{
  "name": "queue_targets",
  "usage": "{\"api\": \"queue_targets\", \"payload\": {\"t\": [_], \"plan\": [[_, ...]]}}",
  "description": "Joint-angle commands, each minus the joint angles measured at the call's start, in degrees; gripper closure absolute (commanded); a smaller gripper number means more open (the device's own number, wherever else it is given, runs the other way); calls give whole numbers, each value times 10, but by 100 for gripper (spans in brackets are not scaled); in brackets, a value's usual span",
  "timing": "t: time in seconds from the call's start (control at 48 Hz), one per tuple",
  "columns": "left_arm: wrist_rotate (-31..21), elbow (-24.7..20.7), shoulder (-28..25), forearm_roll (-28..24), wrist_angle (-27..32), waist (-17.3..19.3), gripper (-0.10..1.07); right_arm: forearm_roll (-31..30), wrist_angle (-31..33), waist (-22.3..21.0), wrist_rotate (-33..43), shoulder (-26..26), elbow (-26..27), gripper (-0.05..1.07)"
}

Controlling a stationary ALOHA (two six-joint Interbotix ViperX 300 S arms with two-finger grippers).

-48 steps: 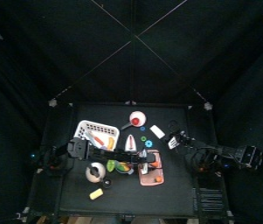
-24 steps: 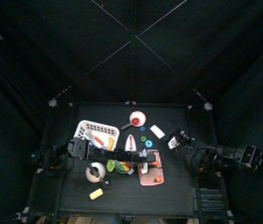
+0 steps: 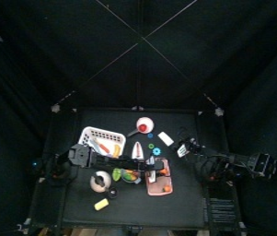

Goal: Grab carrot bottom

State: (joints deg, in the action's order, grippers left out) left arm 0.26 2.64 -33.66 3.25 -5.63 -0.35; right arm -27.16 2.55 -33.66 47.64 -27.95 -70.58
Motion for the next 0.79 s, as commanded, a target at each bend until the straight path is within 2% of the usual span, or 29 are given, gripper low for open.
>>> {"api": "queue_targets", "payload": {"t": [0.0, 0.771], "plan": [[1, 0, 31, -2, -5, 0, 21, 0, -2, 0, -1, -5, 5, 23], [-1, 4, 26, 2, -8, 1, 21, -9, -2, 0, 2, -8, 7, 23]]}}
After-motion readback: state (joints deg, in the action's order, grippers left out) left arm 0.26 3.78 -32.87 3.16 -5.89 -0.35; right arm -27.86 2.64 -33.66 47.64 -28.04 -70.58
